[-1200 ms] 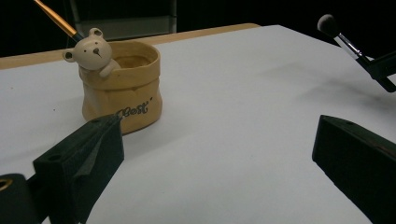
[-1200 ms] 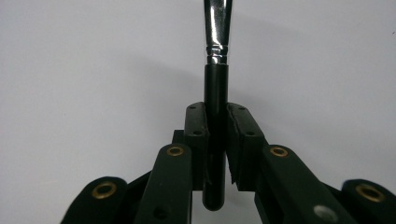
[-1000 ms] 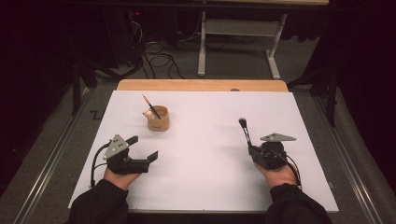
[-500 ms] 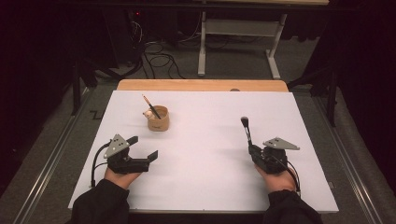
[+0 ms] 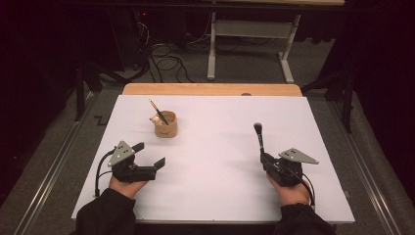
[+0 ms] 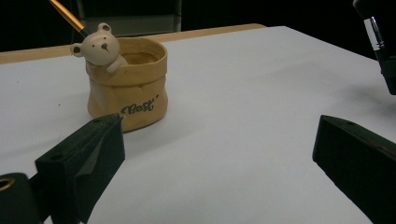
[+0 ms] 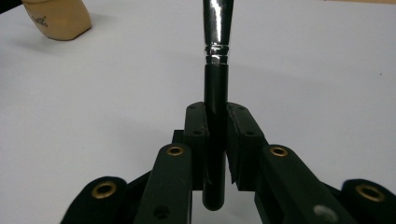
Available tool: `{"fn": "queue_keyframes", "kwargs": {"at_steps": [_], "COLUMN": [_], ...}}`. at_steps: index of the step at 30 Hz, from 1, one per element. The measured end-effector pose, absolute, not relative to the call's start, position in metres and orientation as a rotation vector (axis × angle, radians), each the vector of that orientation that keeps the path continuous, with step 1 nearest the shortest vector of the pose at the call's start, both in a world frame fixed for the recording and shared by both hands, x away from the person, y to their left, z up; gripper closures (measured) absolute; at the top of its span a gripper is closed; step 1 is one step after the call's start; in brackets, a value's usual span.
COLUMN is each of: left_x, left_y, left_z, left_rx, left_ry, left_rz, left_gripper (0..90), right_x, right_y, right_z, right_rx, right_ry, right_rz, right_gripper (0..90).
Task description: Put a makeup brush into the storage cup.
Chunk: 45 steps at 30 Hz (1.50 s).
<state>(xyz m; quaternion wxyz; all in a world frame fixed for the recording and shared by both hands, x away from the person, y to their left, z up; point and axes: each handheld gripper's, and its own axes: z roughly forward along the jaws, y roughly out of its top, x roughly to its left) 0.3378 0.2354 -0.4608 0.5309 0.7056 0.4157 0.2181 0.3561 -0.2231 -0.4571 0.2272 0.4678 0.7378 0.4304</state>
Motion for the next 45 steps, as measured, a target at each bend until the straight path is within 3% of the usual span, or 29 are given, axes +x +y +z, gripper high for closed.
{"fn": "queue_keyframes", "kwargs": {"at_steps": [34,45], "left_x": [0.338,0.338], "left_y": [0.236,0.235], "left_z": [-0.461,-0.461], "left_rx": [1.684,1.687], "left_ry": [0.988,0.989], "left_rz": [0.516,0.520], "left_gripper": [3.0,3.0], "right_x": [0.341,0.348], "right_y": [-0.227,-0.201], "right_z": [-0.444,-0.433], "right_rx": [1.107,1.019], "right_ry": [1.833,1.872], "right_rz": [1.440,1.533], "right_gripper": [80.5,80.5]}}
